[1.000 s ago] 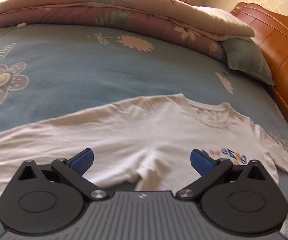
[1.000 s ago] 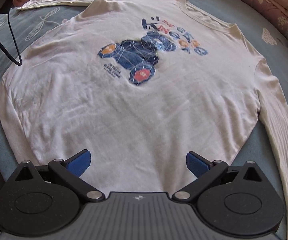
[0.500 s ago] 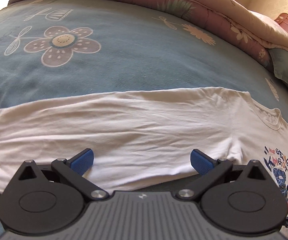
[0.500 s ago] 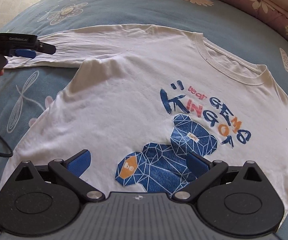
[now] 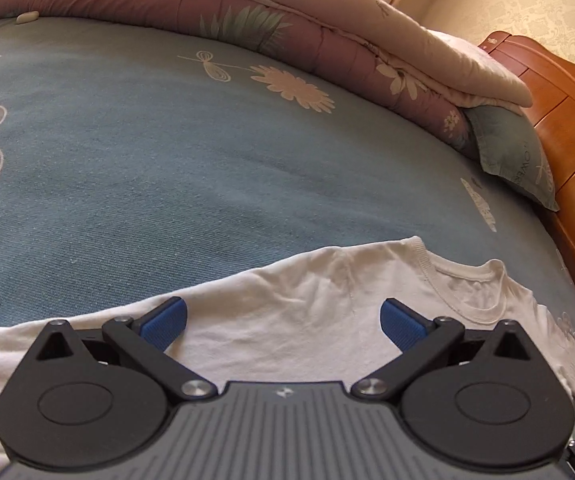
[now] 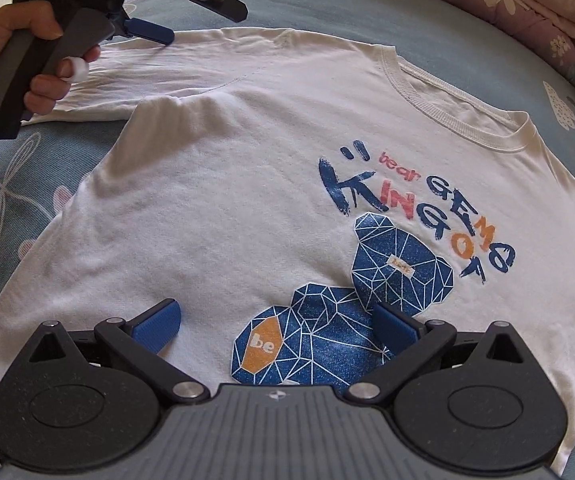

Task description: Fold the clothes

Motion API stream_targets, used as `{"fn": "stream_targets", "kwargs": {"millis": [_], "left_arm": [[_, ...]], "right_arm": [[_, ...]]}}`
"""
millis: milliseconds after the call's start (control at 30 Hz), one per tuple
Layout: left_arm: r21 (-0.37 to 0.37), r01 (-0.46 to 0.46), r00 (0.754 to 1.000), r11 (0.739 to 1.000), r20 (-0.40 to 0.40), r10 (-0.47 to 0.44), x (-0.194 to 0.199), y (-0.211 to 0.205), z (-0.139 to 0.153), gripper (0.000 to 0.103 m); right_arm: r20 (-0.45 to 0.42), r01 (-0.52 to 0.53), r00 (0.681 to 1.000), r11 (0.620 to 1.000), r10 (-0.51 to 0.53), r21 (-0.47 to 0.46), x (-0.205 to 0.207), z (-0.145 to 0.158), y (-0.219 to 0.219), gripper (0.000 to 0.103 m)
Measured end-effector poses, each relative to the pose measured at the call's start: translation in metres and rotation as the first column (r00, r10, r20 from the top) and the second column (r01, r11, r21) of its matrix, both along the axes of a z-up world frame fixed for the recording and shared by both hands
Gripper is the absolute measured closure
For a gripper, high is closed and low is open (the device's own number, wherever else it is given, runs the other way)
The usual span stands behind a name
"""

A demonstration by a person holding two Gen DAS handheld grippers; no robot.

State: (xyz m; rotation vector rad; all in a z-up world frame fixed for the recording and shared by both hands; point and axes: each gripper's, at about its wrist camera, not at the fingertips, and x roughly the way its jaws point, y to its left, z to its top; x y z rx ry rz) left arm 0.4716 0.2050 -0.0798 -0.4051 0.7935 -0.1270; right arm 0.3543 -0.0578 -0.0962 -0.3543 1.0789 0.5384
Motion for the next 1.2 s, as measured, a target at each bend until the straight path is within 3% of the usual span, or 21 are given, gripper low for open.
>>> {"fn": "stream_targets", "kwargs": {"millis": [167, 300, 433, 500, 633, 800, 933, 1033, 1133, 1200], "left_arm": [[0.002, -0.017, 1.000, 1.000, -0.006, 0.017, 0.009, 0.003, 0.000, 0.001], [0.014, -0.032, 0.999, 0.999, -0.009, 0.032, -0.022, 0.017, 0.012, 0.001], [0.097, -0.072, 0.991, 0.993, -0.103, 0.082, -0.051, 0.035, 0.012, 0.001], [0.088, -0.106, 0.984, 0.990, -0.133, 0.117, -0.066, 0.050, 0.011, 0.001], [0.092, -0.262, 0.951, 0.961, -0.143, 0.273, -0.097, 0.090, 0.007, 0.001], [0.131, -0.488, 0.852, 0.863, -0.141, 0.504, -0.123, 0.149, -0.007, 0.001], [0.218, -0.553, 0.801, 0.804, -0.128, 0.585, -0.128, 0.182, -0.019, 0.001], [0.202, -0.574, 0.788, 0.794, -0.129, 0.602, -0.135, 0.192, -0.013, 0.001], [0.168, -0.547, 0.813, 0.820, -0.128, 0.568, -0.148, 0.188, -0.011, 0.001], [0.193, -0.525, 0.818, 0.829, -0.157, 0.554, -0.156, 0.183, -0.015, 0.001]], "right_arm": [[0.004, 0.011, 1.000, 1.000, -0.011, -0.002, 0.000, 0.000, 0.002, 0.000], [-0.003, 0.017, 1.000, 1.000, -0.017, -0.011, 0.001, 0.000, 0.004, 0.000], [-0.006, 0.016, 1.000, 1.000, -0.016, -0.016, 0.001, 0.000, 0.005, 0.000], [-0.008, 0.017, 1.000, 1.000, -0.017, -0.019, 0.001, 0.000, 0.005, 0.000], [-0.014, 0.019, 1.000, 0.999, -0.019, -0.026, 0.002, 0.000, 0.006, 0.000], [-0.027, 0.020, 0.999, 0.999, -0.021, -0.038, 0.003, 0.000, 0.007, 0.000], [-0.035, 0.020, 0.999, 0.999, -0.021, -0.045, 0.005, -0.001, 0.008, 0.000], [-0.042, 0.018, 0.999, 0.999, -0.020, -0.050, 0.006, -0.001, 0.008, 0.000], [-0.042, 0.018, 0.999, 0.999, -0.021, -0.051, 0.005, -0.002, 0.007, 0.000], [-0.041, 0.019, 0.999, 0.999, -0.021, -0.051, 0.005, -0.002, 0.007, 0.000]]}}
